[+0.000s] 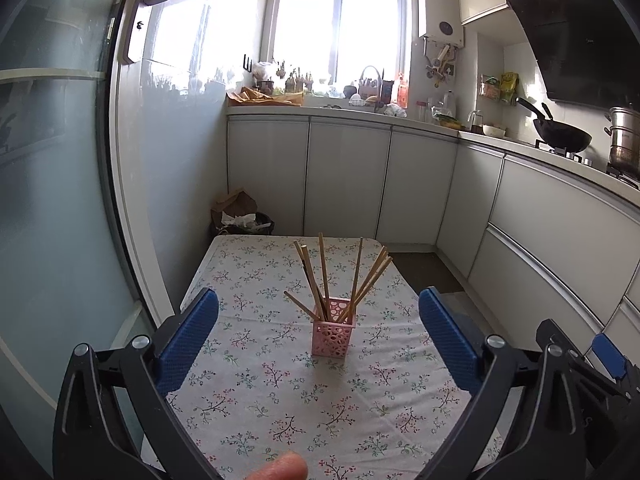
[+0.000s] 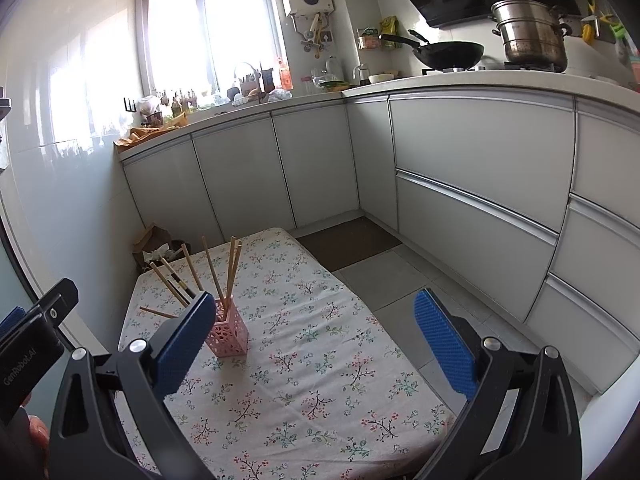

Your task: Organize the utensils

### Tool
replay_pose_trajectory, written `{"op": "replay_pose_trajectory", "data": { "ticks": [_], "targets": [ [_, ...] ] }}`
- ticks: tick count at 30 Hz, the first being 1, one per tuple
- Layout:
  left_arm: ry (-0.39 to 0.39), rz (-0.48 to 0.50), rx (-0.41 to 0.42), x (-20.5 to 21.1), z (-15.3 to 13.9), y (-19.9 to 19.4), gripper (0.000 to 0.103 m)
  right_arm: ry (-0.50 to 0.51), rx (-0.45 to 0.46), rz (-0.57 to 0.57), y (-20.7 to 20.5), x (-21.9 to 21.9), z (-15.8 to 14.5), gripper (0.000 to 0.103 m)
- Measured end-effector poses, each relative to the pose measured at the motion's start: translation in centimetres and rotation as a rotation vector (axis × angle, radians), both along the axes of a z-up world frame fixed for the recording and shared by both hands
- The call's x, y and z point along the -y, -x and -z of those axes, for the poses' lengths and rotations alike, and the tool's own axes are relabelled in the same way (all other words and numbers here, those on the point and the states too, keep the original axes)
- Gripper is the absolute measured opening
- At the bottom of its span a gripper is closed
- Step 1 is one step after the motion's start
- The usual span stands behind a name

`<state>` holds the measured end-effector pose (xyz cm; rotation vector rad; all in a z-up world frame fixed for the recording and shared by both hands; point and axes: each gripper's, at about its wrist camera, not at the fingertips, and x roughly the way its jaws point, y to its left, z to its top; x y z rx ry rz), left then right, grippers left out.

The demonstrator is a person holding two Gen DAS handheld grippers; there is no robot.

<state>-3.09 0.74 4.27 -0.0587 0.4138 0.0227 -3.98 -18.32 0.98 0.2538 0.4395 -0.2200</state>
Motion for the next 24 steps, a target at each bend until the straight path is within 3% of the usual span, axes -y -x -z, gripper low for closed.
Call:
{"op": "replay_pose_trajectory", "data": {
  "ticks": [24],
  "targets": [
    [0.001, -0.019, -0.012, -0.22, -0.01, 0.04, 0.096, 0.000, 0.004, -0.002, 0.24, 0.14, -0.19, 0.097]
  ]
}}
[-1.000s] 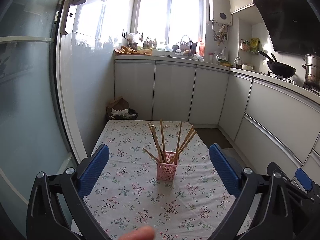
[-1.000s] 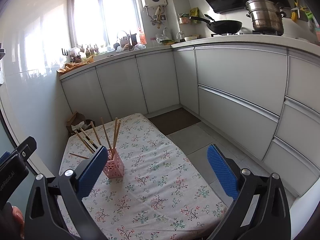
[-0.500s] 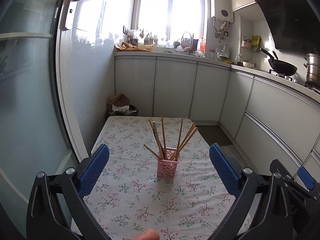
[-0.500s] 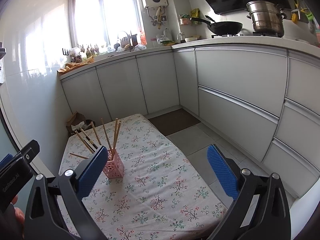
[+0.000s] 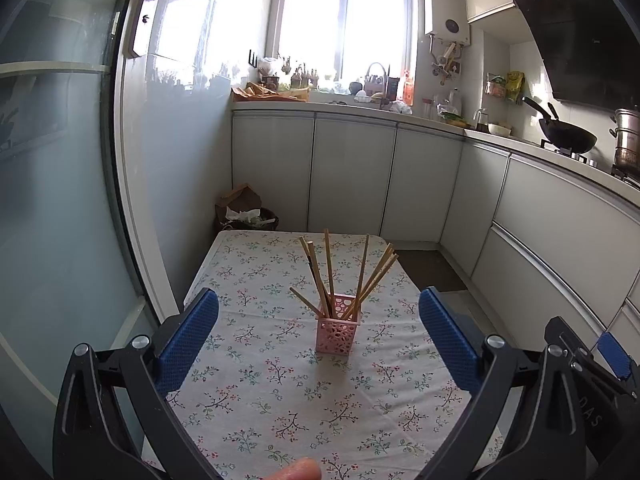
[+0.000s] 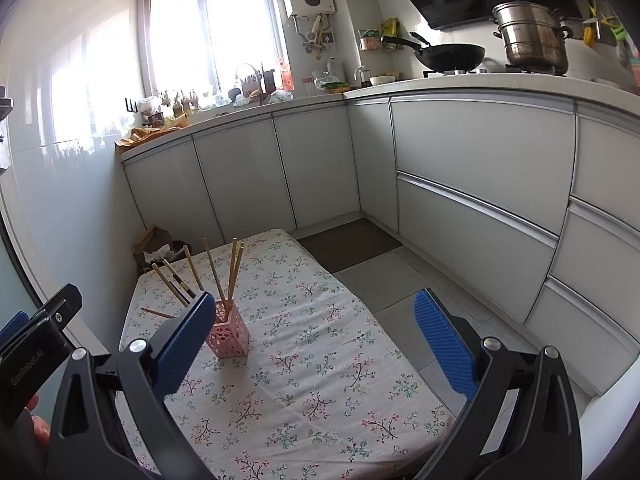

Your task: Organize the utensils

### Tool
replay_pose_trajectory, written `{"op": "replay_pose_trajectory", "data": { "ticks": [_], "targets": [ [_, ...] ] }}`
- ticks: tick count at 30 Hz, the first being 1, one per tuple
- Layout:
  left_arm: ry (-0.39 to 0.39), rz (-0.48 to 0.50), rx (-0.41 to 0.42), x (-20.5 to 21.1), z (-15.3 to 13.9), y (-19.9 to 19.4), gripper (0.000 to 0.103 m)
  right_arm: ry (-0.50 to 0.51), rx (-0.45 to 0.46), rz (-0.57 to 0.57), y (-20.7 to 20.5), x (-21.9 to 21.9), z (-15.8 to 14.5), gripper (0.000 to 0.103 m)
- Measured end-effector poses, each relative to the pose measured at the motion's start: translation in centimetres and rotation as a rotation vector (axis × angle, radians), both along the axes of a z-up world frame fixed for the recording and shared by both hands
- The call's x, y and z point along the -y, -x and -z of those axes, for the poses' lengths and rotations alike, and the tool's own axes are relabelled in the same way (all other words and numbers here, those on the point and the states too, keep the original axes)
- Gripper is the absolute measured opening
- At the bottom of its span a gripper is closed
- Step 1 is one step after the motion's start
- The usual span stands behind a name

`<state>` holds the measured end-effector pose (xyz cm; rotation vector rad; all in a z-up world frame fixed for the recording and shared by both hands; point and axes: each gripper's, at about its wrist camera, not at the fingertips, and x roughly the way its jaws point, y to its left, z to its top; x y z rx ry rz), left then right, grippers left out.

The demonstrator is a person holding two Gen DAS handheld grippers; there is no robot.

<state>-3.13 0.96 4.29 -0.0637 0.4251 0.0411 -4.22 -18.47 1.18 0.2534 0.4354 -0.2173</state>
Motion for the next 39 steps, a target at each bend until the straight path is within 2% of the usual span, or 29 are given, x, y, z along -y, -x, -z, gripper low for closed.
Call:
{"op": "replay_pose_trajectory", "data": {
  "ticks": [39],
  "targets": [
    [-0.004, -0.008, -0.024, -0.10, 0.76, -0.52, 0.096, -0.004, -0.011, -0.007, -0.14, 0.33, 0.23, 0.097]
  ]
}}
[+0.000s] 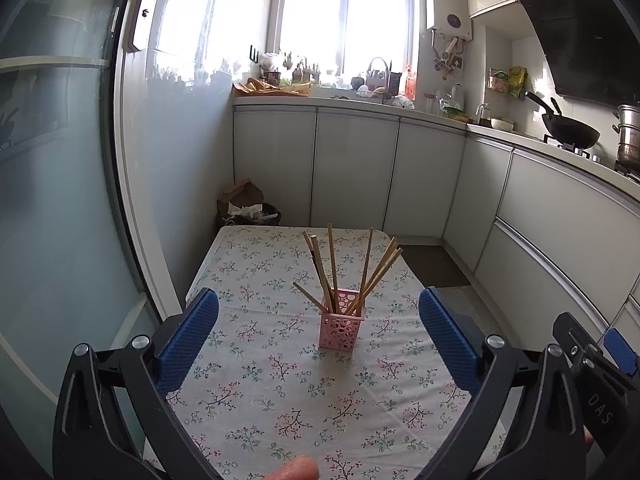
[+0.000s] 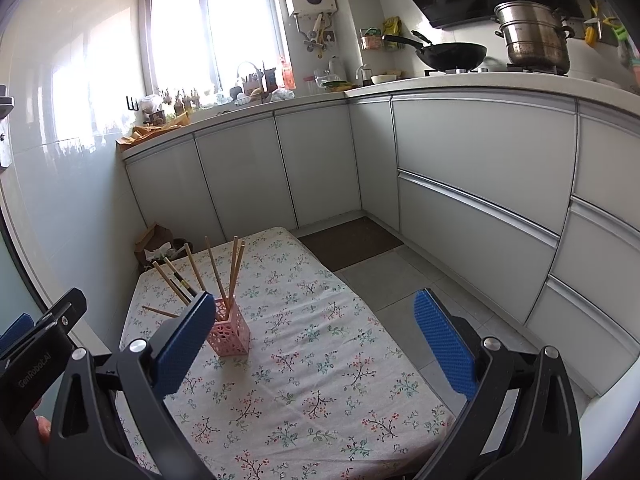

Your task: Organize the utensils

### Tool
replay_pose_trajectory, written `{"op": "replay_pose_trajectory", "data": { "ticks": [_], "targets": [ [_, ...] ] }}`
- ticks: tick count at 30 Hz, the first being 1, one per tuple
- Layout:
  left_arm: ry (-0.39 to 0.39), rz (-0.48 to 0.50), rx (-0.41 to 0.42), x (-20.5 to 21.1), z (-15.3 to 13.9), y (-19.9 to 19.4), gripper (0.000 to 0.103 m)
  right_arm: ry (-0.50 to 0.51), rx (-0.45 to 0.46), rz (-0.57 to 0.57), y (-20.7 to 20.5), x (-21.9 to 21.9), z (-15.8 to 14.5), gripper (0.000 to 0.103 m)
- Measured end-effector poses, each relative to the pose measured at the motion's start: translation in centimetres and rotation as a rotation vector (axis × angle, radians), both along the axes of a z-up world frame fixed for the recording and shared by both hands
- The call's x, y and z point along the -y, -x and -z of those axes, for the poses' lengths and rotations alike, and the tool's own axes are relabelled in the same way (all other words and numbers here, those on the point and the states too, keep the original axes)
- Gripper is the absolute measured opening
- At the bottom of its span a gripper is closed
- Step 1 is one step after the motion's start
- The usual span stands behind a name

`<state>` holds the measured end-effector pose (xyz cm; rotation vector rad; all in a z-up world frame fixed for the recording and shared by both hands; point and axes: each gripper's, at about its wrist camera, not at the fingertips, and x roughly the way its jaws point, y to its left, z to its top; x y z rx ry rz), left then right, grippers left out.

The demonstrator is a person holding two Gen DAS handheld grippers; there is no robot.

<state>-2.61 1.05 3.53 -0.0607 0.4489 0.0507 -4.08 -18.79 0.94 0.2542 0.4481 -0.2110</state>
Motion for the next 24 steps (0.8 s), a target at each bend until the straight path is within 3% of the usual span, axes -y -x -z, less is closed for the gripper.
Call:
{"op": "replay_pose_trajectory", "data": {
  "ticks": [10, 24],
  "targets": [
    [-0.016, -0.003, -0.071, 0.2, 2.7, -2.3, 0.096, -0.022, -0.058, 0.005, -1.6, 0.7, 2.0, 0.097],
    [-0.021, -0.003, -0.054, 0.4, 2.5, -2.2, 0.096, -0.021, -0.067, 0.008, -2.3, 0.6, 2.4, 0.097]
  ]
}}
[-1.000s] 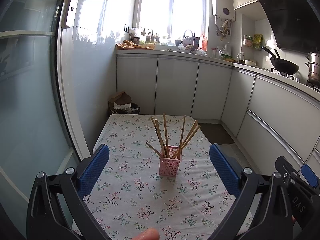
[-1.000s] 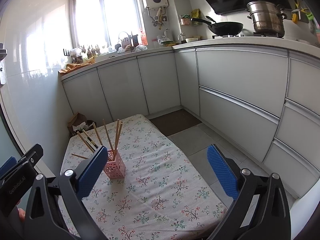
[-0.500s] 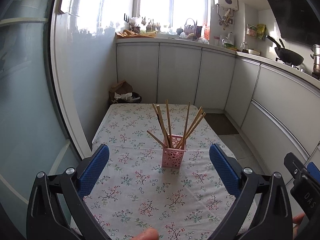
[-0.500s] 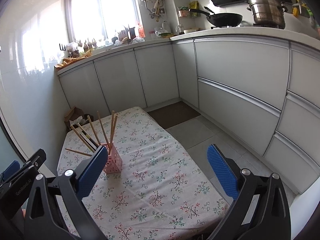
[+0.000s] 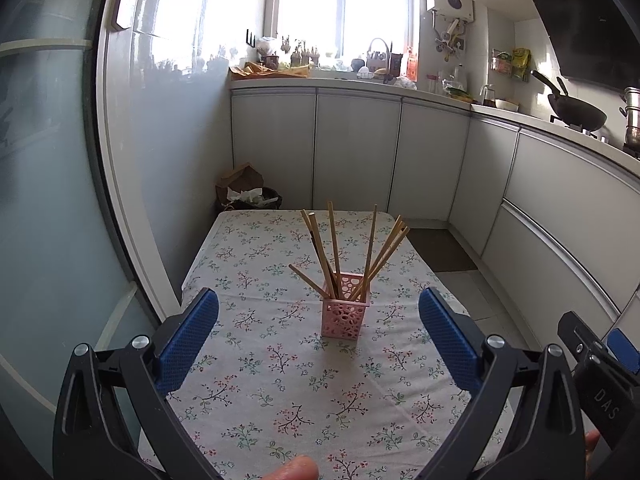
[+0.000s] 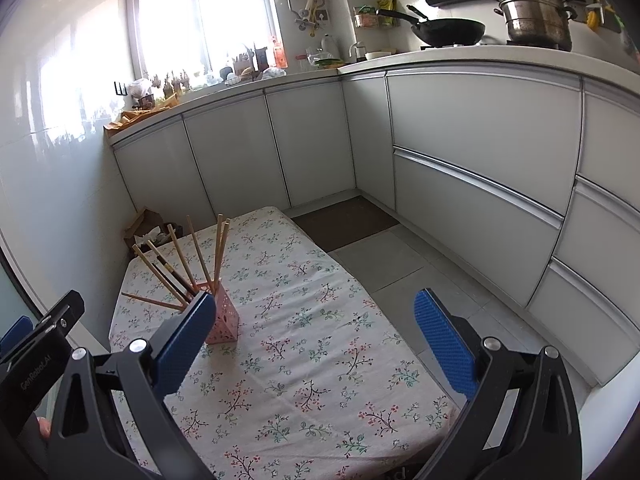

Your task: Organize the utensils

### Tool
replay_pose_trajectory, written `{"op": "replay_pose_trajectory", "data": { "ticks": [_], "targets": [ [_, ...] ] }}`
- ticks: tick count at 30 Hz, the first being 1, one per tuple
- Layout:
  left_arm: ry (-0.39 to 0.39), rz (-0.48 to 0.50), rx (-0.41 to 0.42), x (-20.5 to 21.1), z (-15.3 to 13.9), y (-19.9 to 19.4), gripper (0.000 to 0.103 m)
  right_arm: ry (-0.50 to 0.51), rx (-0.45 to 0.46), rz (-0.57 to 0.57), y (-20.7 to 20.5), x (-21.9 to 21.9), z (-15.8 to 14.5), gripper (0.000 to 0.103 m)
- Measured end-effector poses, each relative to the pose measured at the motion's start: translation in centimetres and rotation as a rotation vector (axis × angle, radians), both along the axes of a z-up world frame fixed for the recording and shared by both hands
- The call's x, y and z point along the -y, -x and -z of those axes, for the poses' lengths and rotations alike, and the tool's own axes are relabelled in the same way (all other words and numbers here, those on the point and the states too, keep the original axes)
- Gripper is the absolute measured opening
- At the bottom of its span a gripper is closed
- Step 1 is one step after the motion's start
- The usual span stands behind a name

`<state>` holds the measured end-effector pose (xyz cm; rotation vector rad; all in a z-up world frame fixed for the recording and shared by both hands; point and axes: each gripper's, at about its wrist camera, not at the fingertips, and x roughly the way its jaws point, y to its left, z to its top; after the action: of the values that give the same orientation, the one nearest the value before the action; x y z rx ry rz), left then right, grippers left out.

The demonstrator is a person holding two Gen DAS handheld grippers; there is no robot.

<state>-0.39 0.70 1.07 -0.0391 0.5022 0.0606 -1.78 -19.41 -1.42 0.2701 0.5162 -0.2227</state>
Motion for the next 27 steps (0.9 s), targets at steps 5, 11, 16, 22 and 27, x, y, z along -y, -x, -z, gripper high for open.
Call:
{"op": "replay_pose_trajectory", "data": {
  "ticks": [5, 11, 16, 22, 27],
  "targets": [
    [-0.008, 0.001, 0.003, 0.06, -0.16, 0.04, 0.096, 0.002, 0.000, -0.004, -0.02, -0.01, -0.06, 0.097],
    [-0.029, 0.003, 0.004, 0.32, -0.32, 0.13, 0.096, 0.002, 0.003, -0.007, 0.10, 0.04, -0.12, 0.097],
    [-0.028, 0.004, 0.008, 0.43, -0.41, 0.31, 0.096, 0.001, 0.005, -0.008, 0.15, 0.01, -0.25, 0.097],
    [-0.035, -0.017, 0.017, 0.27, -0.62, 0.51, 0.096, 0.003, 0.010, -0.009, 0.26, 0.06, -0.50, 0.097],
    [-0.036, -0.032, 0.021, -0.07, -0.79, 0.57, 0.096, 0.003, 0.009, -0.011, 0.25, 0.05, -0.51, 0.097]
  ]
}}
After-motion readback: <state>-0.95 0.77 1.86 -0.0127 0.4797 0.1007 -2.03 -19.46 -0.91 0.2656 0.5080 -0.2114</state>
